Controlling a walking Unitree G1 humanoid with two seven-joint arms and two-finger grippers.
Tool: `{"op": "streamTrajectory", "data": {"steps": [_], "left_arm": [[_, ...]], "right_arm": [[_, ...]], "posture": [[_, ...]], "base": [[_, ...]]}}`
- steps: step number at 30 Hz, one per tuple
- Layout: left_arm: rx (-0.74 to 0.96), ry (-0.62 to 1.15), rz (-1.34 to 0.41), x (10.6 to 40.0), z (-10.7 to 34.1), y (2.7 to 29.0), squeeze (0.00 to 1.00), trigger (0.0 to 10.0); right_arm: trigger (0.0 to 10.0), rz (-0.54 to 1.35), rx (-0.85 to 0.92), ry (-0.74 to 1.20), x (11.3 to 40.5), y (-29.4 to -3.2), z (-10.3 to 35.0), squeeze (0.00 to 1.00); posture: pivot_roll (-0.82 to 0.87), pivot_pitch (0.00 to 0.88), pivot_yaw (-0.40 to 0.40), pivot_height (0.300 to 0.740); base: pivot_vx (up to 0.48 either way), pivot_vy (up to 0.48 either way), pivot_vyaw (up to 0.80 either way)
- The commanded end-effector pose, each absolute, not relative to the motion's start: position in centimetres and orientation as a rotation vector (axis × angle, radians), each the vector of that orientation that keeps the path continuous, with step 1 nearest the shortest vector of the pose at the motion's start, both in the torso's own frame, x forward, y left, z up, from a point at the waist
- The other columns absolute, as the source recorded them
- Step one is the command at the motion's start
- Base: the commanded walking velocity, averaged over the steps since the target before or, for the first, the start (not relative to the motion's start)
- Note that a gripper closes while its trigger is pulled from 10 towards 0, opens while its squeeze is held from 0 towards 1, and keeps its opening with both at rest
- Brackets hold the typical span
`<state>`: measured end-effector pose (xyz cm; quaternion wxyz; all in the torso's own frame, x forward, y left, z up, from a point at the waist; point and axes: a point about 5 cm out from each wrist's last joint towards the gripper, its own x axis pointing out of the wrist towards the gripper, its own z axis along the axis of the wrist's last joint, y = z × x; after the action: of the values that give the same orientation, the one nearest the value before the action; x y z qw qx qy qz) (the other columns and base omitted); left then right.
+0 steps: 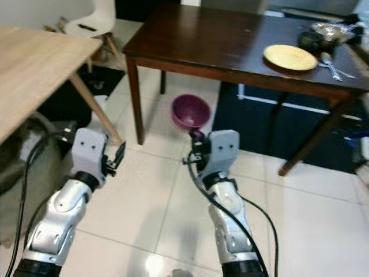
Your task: Setting the table
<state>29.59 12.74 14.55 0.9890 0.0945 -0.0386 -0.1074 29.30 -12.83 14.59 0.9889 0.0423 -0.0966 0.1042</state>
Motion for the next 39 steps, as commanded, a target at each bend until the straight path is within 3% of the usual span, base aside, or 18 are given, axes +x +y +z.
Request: {"op": "streamTrajectory", "data": {"steps": [1, 9, 33, 39], "left_arm": [[0.191, -0.059, -0.203, 29.42, 14.23, 13.11, 0.00, 10.0], [0.193, -0.059, -0.202, 29.48, 14.24, 13.15, 0.00, 10.0], [0.178, -0.050, -0.211, 29.57, 14.29, 12.96, 0.00, 10.0], [0.181, -0.046, -0.204, 29.61, 14.22, 12.98, 0.00, 10.0]], "right_arm": [[10.0, 0.229, 0.092, -0.193, 29.19, -12.33, 14.62, 0.00], [10.0, 0.232, 0.095, -0.193, 29.21, -12.24, 14.62, 0.00], [10.0, 0.247, 0.177, -0.198, 29.38, -12.12, 15.17, 0.00], [10.0, 0.250, 0.170, -0.193, 29.45, -12.24, 15.20, 0.00]], "posture": [[-0.13, 0.006, 0.024, 0.740], [-0.13, 0.006, 0.026, 0.740], [-0.13, 0.005, 0.023, 0.740], [-0.13, 0.005, 0.021, 0.740]], "base": [[-0.326, 0.000, 0.00], [-0.300, 0.000, 0.00], [0.000, 0.000, 0.00], [0.000, 0.000, 0.75]]}}
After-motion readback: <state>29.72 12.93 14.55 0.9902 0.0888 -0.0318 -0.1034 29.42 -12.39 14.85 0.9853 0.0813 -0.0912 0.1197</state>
